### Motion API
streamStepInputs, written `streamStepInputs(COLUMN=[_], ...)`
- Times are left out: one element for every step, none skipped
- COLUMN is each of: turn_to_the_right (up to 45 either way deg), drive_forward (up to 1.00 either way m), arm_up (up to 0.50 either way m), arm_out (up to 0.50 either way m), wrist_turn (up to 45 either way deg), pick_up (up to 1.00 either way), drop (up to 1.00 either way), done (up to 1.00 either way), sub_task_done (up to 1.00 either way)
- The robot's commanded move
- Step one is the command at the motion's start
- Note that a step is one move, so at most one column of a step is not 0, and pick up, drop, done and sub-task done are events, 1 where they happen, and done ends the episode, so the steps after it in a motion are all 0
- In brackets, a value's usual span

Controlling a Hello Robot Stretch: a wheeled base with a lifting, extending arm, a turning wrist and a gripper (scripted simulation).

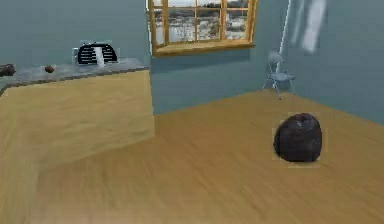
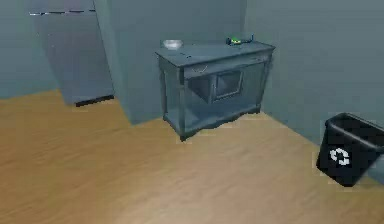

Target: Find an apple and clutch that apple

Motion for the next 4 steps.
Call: streamStepInputs(turn_to_the_right=[33.0,0.0,-45.0,-15.0], drive_forward=[0.00,0.40,0.00,0.00], arm_up=[0.00,0.00,0.00,0.00], arm_out=[0.00,0.00,0.00,0.00], wrist_turn=[0.0,0.0,0.0,0.0], pick_up=[0.00,0.00,0.00,0.00], drop=[0.00,0.00,0.00,0.00], done=[0.00,0.00,0.00,0.00], sub_task_done=[0.00,0.00,0.00,0.00])
